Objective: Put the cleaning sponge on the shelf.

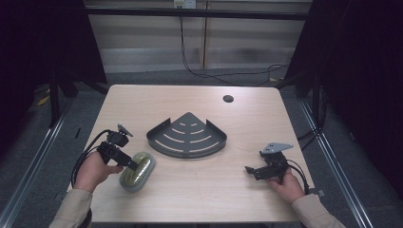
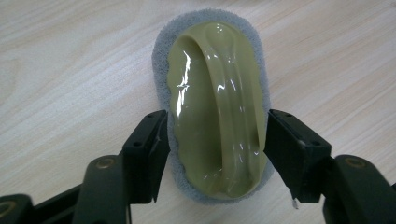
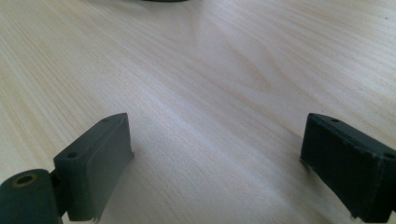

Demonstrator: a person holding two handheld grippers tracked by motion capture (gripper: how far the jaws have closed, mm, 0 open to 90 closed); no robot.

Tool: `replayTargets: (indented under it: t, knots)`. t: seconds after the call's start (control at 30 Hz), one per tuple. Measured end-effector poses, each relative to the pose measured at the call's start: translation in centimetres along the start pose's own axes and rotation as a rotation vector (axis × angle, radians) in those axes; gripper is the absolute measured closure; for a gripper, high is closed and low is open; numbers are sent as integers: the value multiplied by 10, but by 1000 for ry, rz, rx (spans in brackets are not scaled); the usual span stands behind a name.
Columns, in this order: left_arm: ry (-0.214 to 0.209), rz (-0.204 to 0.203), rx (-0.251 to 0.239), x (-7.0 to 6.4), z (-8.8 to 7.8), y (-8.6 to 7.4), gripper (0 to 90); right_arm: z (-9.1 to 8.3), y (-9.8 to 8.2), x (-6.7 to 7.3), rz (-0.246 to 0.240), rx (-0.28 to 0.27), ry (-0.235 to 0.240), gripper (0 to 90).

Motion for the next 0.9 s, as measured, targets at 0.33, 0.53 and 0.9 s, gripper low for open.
replayTargets:
  t: [0.33,0.53,0.9]
  knots:
    - [-24,-5,20,-2,10,0,507,0,0,0,0,0,-1,80]
    - [-35,-10,33,-4,12,1,565,0,0,0,0,0,-1,81]
    - [-37,-9,45,-6,16,4,701,0,0,0,0,0,0,80]
Point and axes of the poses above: each handheld gripper's, and its own axes: z roughly forward along the jaws, y roughly out of its top, x roughly to its left, the point moved 5 cm from there along z, roughly forward along the jaws, and after that the axes turned 2 degrees about y, right-handed, at the moved point
